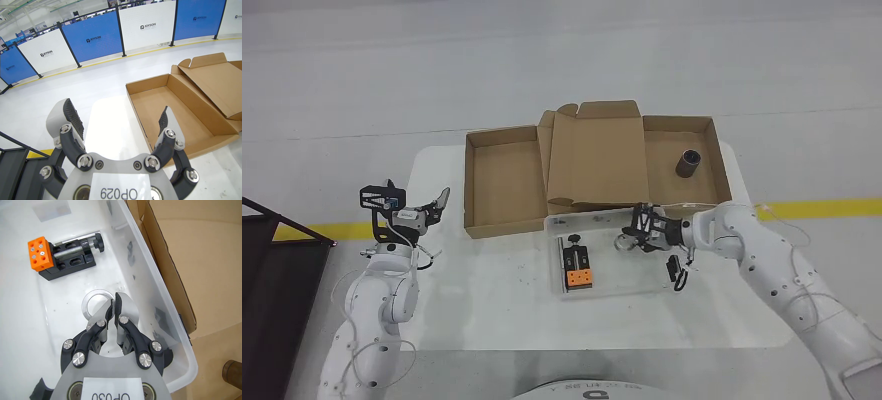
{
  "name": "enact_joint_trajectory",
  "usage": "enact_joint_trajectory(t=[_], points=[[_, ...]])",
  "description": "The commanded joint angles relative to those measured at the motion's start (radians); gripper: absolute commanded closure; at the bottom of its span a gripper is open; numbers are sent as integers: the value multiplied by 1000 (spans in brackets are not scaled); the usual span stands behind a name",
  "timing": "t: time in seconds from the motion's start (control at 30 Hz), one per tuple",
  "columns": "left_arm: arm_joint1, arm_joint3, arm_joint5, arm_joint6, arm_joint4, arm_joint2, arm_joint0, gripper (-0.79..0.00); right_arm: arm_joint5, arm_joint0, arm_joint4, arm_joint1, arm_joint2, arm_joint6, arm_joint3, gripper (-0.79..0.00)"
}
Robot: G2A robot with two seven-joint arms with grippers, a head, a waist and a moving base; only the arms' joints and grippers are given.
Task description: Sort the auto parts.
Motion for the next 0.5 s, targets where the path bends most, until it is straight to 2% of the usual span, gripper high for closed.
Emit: enact_joint_trajectory(t=[0.0, 0.13, 0.3, 0.47], points=[[0, 0, 0, 0, 0, 0, 0, -785, -49, -6, 12, 6, 21, -43, 0, 0], [0, 0, 0, 0, 0, 0, 0, -785, -69, -30, 77, 30, 39, -179, -5, 0], [0, 0, 0, 0, 0, 0, 0, -785, -69, -32, 213, 83, 64, -339, 23, 0], [0, 0, 0, 0, 0, 0, 0, -785, -69, 8, 366, 135, 43, -421, 123, 0]])
